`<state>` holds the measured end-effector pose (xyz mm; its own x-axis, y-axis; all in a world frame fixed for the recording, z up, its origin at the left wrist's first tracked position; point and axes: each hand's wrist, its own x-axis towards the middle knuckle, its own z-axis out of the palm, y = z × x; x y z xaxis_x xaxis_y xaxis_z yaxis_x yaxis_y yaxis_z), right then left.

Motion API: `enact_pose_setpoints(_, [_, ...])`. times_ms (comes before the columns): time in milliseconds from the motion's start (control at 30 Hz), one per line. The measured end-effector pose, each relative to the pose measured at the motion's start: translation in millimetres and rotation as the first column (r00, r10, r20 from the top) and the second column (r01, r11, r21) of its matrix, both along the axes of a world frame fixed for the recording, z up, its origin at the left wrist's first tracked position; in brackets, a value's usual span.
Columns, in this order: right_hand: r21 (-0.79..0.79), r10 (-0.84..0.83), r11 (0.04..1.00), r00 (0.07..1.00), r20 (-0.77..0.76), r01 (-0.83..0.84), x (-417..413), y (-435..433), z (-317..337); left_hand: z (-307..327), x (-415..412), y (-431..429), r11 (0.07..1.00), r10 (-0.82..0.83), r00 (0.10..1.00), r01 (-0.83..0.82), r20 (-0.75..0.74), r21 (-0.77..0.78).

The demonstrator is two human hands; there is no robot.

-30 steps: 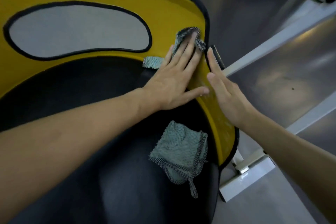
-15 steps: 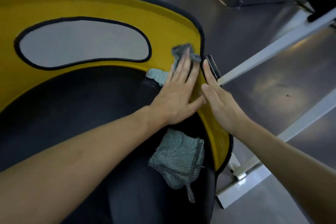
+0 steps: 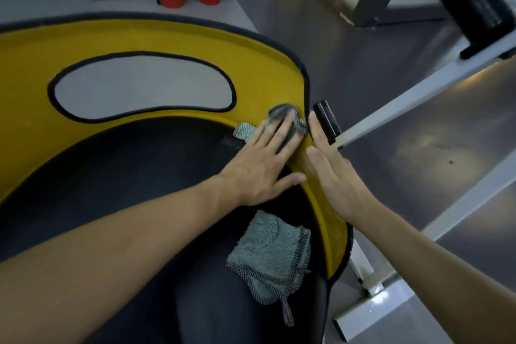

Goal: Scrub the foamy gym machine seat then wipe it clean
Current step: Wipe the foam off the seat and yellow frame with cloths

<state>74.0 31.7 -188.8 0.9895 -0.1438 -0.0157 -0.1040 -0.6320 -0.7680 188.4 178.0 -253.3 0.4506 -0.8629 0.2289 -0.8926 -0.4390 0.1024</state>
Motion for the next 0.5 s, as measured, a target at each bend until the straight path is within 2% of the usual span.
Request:
enact_pose_setpoints(67, [-0.013,0.002,1.000,1.000,-0.011,-0.002,-1.0,-1.1,1.1,-4.4,11.8,7.9,0.996,-0.013,0.994,0.003,0.109,0.088])
enact_pose_setpoints(133, [-0.041,-0.015,0.999,0.999,-0.034,0.014,-3.4,-1.8,0.7,6.3,30.2,13.7,0.993,0.053,0.978,-0.073,0.204,0.090])
enact_pose_setpoints(200, [-0.070,-0.032,0.997,0.999,-0.031,0.030,-5.9,-0.6,1.5,28.2,46.3,13.3,0.971,0.239,0.958,-0.236,0.157,-0.040])
enact_pose_setpoints(267, [-0.070,-0.031,0.997,0.999,-0.022,0.030,-5.3,-0.9,-1.0,42.4,48.6,6.2,0.944,0.312,0.948,-0.302,0.063,-0.134])
enact_pose_setpoints(333, [-0.056,-0.023,0.998,1.000,-0.002,0.023,-2.9,-2.7,-4.3,28.6,36.0,7.0,0.983,0.178,0.981,-0.174,0.078,-0.051])
enact_pose_setpoints(400, [-0.032,-0.019,0.999,1.000,0.002,0.019,-2.5,-5.4,-5.9,-0.5,15.8,18.3,0.985,-0.006,0.999,0.000,0.038,0.170])
enact_pose_setpoints(433, [-0.025,-0.015,1.000,1.000,-0.001,0.015,-2.7,-5.0,-6.1,-12.6,9.9,25.6,0.963,-0.025,1.000,0.026,-0.008,0.268])
enact_pose_setpoints(500, [-0.022,-0.009,1.000,1.000,-0.003,0.009,-1.9,-5.2,-7.1,-24.2,12.9,27.6,0.962,0.017,0.999,-0.007,-0.034,0.274])
